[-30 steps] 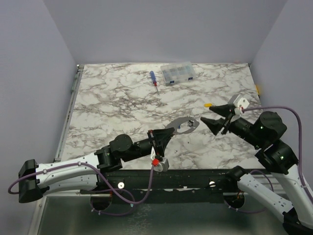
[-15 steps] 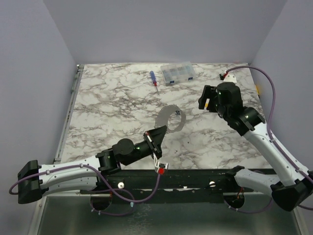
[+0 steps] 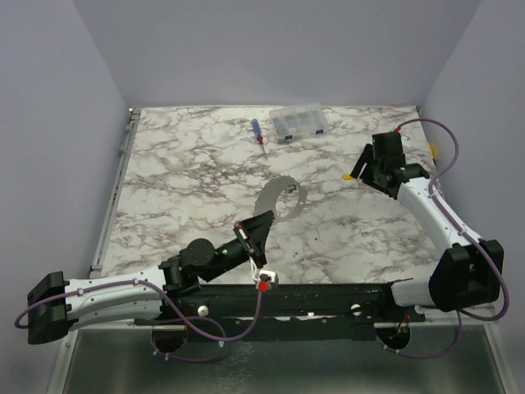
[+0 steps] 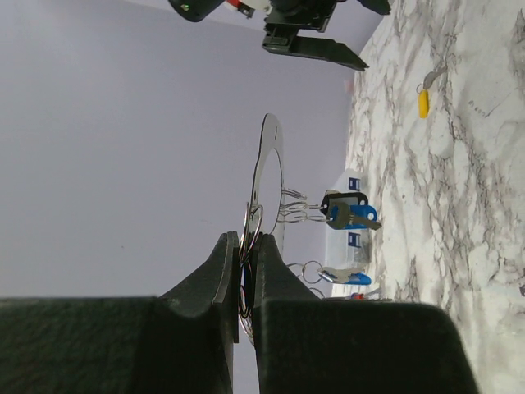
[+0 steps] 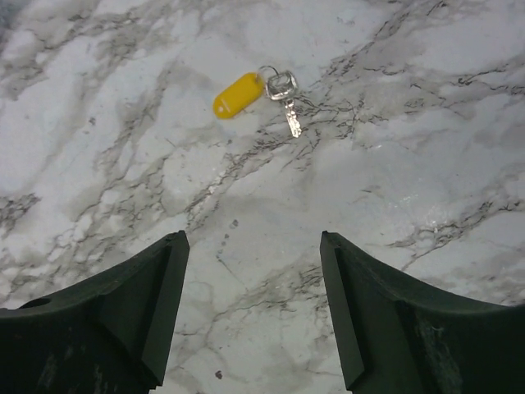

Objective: Put the keys on the keyring

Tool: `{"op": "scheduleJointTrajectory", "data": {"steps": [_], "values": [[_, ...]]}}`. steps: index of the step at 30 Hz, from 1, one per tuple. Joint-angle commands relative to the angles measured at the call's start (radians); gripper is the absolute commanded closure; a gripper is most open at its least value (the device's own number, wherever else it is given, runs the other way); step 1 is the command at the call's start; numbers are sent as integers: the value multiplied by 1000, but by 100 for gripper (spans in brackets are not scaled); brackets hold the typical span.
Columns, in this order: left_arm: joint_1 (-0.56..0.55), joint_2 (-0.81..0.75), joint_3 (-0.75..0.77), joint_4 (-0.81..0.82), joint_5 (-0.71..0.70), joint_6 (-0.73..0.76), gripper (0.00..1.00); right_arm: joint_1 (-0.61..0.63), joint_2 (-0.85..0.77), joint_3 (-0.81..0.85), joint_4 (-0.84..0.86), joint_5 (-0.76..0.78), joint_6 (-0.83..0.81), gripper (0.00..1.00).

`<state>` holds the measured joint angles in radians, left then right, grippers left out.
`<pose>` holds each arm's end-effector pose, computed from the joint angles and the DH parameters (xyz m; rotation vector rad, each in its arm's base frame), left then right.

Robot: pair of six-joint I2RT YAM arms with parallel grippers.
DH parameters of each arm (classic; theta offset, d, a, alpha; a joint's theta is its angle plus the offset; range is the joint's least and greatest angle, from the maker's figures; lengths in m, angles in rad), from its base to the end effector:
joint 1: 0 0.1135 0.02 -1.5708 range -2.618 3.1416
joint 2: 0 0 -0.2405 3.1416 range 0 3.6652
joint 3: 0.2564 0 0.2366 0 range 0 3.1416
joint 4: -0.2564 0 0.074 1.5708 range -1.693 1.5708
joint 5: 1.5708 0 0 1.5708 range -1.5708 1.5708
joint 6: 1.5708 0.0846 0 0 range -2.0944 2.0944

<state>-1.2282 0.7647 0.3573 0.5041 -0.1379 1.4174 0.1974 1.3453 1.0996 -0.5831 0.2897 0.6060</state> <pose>0.0907 -0.2197 0.2596 1.4032 0.4711 0.2551 0.3064 0.0366 0.2361 0.6078 2.2758 0.0419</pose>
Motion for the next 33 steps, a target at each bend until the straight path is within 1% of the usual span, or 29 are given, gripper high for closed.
{"op": "scheduleJointTrajectory", "data": {"steps": [1,3,5,9,13,15,18,21,26,30,33], "values": [[-2,-21,-32,138,-23,-48,100,-63,49,-78,172,-131,-174,28],[-1,-19,-40,140,-32,-48,100,-74,74,-72,204,-127,-256,38],[-2,-22,-49,140,-29,-54,100,-78,104,-55,230,-103,-335,42],[-2,-24,-56,140,-26,-63,100,-88,210,-4,267,-107,-475,43],[-2,-29,-62,142,-18,-82,100,-119,355,74,246,-181,-567,41],[-1,-32,-64,142,-11,-90,100,-139,419,104,245,-214,-580,40],[-1,-34,-64,141,-6,-97,100,-179,475,136,277,-334,-573,40],[-2,-37,-64,142,-4,-100,100,-191,535,204,274,-418,-586,37],[-2,-39,-66,138,2,-101,100,-191,642,313,227,-452,-589,34],[-1,-44,-63,125,8,-103,100,-191,696,328,210,-508,-569,33],[-1,-51,-63,119,9,-103,100,-191,715,310,209,-514,-560,31]]}}
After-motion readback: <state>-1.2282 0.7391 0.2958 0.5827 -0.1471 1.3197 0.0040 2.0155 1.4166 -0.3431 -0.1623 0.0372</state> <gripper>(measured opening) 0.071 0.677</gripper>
